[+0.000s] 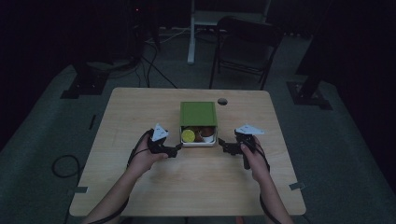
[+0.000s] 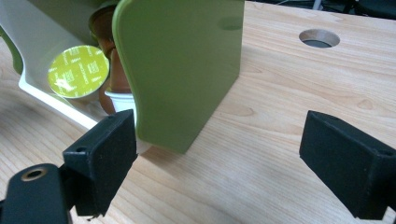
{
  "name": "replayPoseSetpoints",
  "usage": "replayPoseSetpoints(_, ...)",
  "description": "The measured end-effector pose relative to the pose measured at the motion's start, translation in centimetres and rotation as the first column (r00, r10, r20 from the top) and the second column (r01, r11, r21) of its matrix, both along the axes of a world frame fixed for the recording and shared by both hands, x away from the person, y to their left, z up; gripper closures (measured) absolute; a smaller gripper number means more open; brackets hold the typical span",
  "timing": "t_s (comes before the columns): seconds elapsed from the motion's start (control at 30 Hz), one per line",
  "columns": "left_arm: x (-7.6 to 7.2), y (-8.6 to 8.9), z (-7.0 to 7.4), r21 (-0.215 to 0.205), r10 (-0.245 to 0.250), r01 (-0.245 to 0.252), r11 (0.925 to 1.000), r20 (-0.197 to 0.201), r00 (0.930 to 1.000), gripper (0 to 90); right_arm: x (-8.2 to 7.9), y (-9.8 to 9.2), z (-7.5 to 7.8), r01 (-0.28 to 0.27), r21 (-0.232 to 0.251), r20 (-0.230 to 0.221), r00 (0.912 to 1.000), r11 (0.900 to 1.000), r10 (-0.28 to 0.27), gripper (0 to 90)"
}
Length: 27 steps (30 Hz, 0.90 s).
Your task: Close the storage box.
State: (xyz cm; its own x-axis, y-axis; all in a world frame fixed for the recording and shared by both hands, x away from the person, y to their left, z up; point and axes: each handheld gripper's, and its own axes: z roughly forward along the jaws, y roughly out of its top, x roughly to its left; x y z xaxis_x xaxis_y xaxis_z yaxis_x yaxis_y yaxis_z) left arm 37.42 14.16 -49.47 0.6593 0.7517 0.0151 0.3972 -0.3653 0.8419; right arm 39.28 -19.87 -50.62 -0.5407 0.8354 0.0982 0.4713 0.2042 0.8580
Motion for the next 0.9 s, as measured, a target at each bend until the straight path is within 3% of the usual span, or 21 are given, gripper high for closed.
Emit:
replayPoseSetpoints(0.47, -1.5, 0.1, -0.5, 0.003, -0.003, 0.003, 1.0, -0.022, 0.9998, 15.1, -1.3, -1.2, -0.7, 0.02, -0.011, -0.007, 0.9998, 1.0, -0.02, 10.9)
replayPoseSetpoints(0.9, -2.7, -0.2, -1.0, -0.02, -0.004, 0.003, 0.9998, -0.032, 0.9995, 15.0, -2.7, -3.1, -1.4, 0.06, -0.017, -0.006, 0.9982, 0.998, -0.06, 10.9)
